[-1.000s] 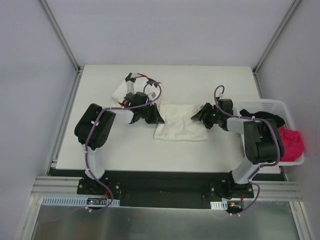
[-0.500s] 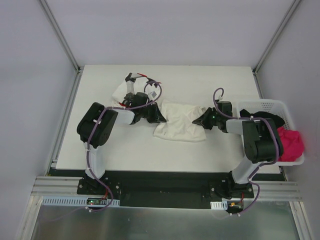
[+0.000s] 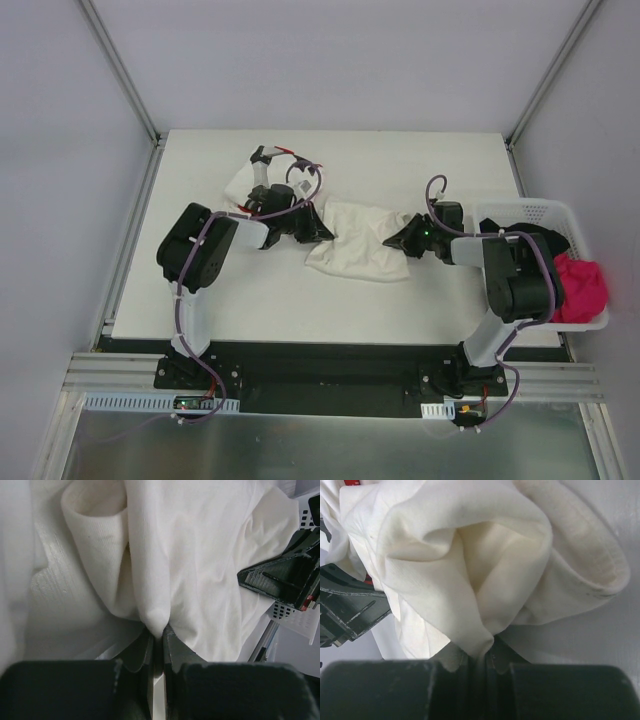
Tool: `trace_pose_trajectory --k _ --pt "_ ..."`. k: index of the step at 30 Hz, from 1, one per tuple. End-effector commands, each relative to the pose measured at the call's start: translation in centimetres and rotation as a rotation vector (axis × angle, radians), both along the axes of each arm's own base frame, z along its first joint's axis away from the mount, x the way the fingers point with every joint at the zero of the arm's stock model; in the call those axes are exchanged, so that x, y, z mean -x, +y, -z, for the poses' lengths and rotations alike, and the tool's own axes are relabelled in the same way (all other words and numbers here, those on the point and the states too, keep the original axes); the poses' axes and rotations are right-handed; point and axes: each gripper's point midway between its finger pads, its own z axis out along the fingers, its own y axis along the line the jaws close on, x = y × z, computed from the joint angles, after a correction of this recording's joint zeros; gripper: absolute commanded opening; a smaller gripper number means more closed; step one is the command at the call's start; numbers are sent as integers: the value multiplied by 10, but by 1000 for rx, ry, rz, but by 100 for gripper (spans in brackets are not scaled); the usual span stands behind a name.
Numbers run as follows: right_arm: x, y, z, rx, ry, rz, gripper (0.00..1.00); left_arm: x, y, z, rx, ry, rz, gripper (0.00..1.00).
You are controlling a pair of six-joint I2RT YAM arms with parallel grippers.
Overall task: Fold and stack the t-shirts
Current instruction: Put the neatly folded tshirt into the corner of the board with both arms
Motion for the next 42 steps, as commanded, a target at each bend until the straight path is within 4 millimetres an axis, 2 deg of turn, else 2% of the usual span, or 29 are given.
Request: trace_pose_trajectory --k 1,7,14,17,22,30,32,34,42 --pt "-12 12 -16 -32 -35 -22 1 -28 -5 -35 53 -111 -22 0" --pt "-26 17 -36 -37 -82 -21 1 -51 3 -70 36 -204 -48 0" --pt "-43 25 -70 -34 -144 -27 1 -61 3 -112 47 -285 -49 0" --pt "-48 25 -82 -28 -169 -26 1 -61 7 -119 33 -300 -59 0" --pt "-51 27 -91 -28 -188 -28 1 -64 12 -128 20 -323 -65 0" --pt "-62 33 -107 -26 -215 -31 1 -83 24 -149 14 -366 -97 0" --pt "-67 37 -117 -29 -233 -37 1 -87 28 -154 10 -376 -102 0" --pt "-71 39 -123 -26 -241 -40 1 -95 31 -168 9 -407 -112 0" --pt "-95 63 -171 -21 -320 -76 1 -115 43 -221 -12 -508 -123 0"
